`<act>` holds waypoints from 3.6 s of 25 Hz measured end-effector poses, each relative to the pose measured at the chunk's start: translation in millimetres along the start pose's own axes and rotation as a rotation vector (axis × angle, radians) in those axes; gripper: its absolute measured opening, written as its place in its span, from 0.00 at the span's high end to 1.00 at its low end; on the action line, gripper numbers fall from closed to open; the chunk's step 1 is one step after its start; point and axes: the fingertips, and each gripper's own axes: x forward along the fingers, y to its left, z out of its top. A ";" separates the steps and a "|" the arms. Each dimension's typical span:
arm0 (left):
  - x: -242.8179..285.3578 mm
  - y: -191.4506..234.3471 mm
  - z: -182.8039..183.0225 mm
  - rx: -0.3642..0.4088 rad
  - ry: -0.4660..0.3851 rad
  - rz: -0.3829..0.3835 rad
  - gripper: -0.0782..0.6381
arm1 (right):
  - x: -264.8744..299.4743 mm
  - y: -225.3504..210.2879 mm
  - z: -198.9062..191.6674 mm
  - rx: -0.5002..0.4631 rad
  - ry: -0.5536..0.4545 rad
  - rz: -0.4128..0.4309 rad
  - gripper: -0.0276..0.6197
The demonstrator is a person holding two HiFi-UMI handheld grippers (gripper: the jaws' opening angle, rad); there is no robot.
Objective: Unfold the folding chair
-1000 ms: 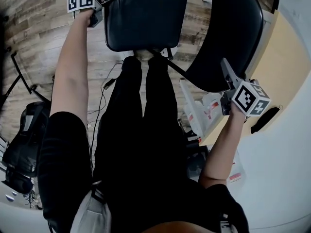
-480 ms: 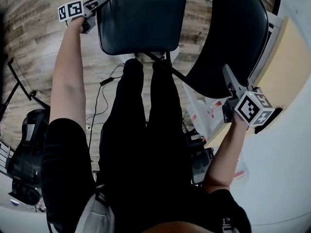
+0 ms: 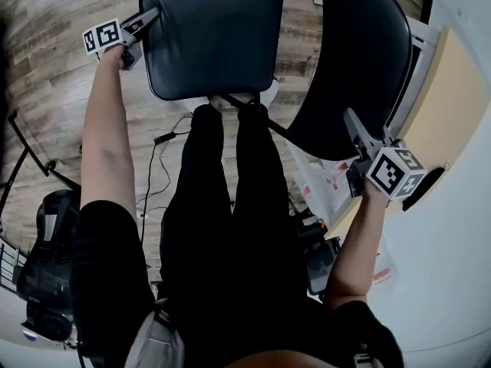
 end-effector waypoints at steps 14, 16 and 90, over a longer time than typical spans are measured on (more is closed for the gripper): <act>-19.7 11.1 3.5 0.046 -0.049 0.120 0.42 | 1.1 4.9 -5.4 -0.044 0.004 0.011 0.72; -28.8 4.9 4.2 0.100 -0.028 0.183 0.42 | -4.0 6.4 -5.6 -0.034 0.012 -0.002 0.66; -344.1 -797.9 -93.9 1.017 -0.620 0.192 0.90 | -424.4 321.9 81.1 -0.786 -0.908 0.641 0.95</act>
